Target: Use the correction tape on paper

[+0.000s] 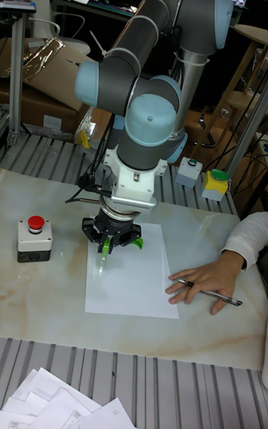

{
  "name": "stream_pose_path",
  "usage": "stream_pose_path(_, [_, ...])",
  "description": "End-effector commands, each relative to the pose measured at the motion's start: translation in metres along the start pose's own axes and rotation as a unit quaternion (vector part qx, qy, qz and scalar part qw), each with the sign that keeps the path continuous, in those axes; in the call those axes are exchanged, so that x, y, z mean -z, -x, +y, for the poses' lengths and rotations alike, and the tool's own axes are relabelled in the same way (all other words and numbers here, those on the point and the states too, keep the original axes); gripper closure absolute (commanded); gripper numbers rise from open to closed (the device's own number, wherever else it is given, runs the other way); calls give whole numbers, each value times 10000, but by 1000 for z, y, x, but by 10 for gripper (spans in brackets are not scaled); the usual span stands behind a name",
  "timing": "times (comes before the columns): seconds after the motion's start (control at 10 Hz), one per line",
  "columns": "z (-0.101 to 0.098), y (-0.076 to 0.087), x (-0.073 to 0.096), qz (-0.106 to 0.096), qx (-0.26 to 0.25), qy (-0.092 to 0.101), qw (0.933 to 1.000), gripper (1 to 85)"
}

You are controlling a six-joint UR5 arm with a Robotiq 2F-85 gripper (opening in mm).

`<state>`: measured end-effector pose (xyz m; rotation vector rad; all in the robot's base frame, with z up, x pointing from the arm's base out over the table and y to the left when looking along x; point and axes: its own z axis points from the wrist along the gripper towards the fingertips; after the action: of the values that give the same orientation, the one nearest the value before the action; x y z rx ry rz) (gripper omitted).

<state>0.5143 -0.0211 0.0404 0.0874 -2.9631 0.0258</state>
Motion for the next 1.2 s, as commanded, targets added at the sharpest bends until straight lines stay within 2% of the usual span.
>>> stream_pose_path(0.0, [2, 3, -2, -98, 6, 36, 9999, 847])
stream_pose_path(1.1, [5, 7, 3, -196, 59, 21, 9998, 847])
